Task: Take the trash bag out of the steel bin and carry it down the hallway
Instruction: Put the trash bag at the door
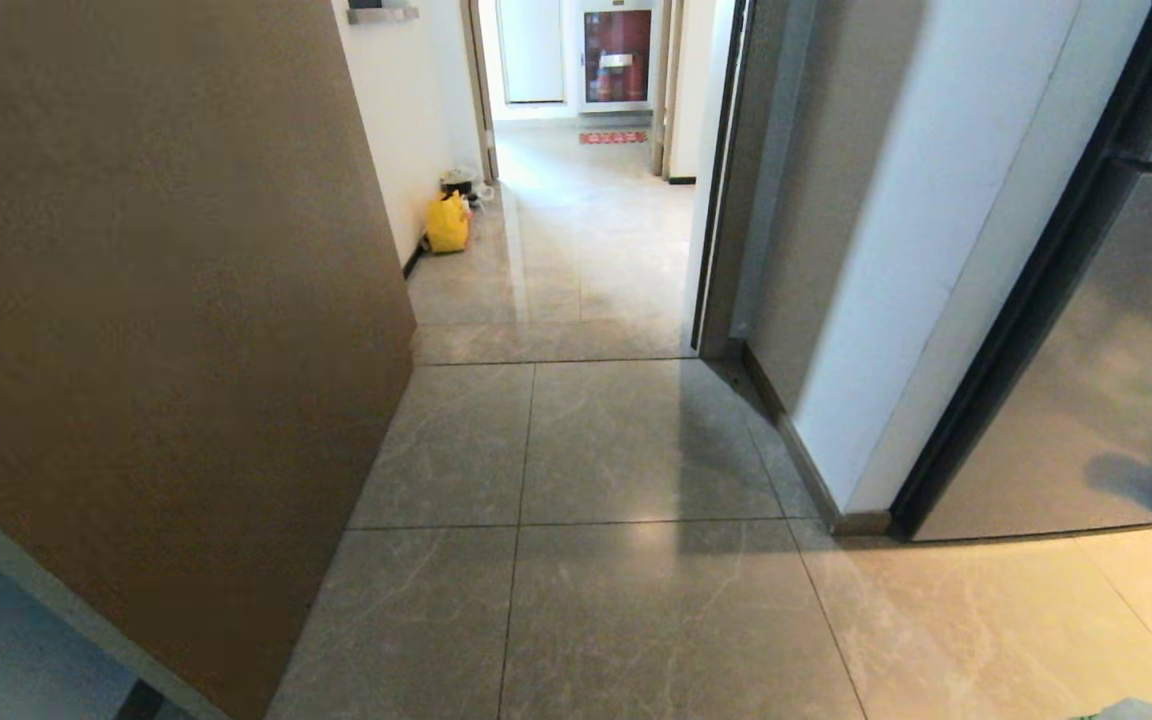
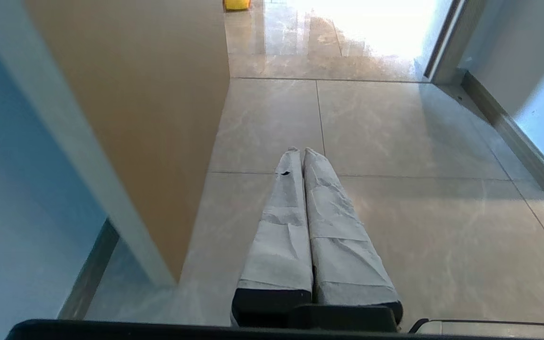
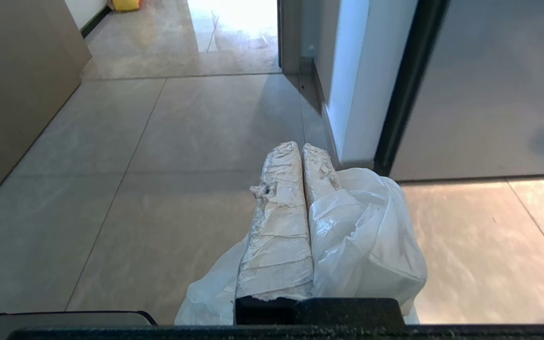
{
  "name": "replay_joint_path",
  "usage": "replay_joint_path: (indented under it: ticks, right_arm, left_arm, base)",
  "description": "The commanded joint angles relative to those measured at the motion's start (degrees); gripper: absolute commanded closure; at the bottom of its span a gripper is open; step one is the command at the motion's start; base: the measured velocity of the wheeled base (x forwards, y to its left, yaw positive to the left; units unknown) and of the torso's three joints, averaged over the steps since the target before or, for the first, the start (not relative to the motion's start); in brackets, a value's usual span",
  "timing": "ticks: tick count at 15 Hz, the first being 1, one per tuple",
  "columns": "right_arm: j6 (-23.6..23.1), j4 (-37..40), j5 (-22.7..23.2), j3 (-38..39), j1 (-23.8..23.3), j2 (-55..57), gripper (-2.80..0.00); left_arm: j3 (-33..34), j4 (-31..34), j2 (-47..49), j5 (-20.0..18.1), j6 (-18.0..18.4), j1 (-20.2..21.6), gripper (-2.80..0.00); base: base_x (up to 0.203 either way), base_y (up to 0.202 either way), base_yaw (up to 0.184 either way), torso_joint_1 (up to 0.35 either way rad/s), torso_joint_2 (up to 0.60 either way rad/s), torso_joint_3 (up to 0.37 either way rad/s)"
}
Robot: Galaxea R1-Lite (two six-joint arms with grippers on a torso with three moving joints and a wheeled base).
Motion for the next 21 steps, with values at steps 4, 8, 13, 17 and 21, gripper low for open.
replay_joint_path:
  ticks: [4,8,13,17,21]
  right_arm:
    - [0.0,0.0,0.0,0.0,0.0,0.1,0.00]
    - [0.0,0.0,0.0,0.0,0.0,0.1,0.00]
    - [0.0,0.0,0.0,0.0,0.0,0.1,0.00]
    - [0.0,0.0,0.0,0.0,0.0,0.1,0.00]
    - [0.0,0.0,0.0,0.0,0.0,0.1,0.00]
  left_arm:
    - [0.0,0.0,0.0,0.0,0.0,0.0,0.00]
    - [0.0,0.0,0.0,0.0,0.0,0.0,0.00]
    - [0.0,0.0,0.0,0.0,-0.1,0.0,0.00]
    - [0.0,0.0,0.0,0.0,0.0,0.0,0.00]
    - [0.1,0.0,0.0,0.0,-0.1,0.0,0.00]
  base:
    - [0.191,0.000,0.001,0.003,0.00,0.004]
    - [0.191,0.000,0.000,0.003,0.00,0.003]
    - [0.193,0.000,0.001,0.003,0.00,0.003]
    - [0.193,0.000,0.002,0.001,0.00,0.002]
    - [0.192,0.000,0.001,0.006,0.00,0.001]
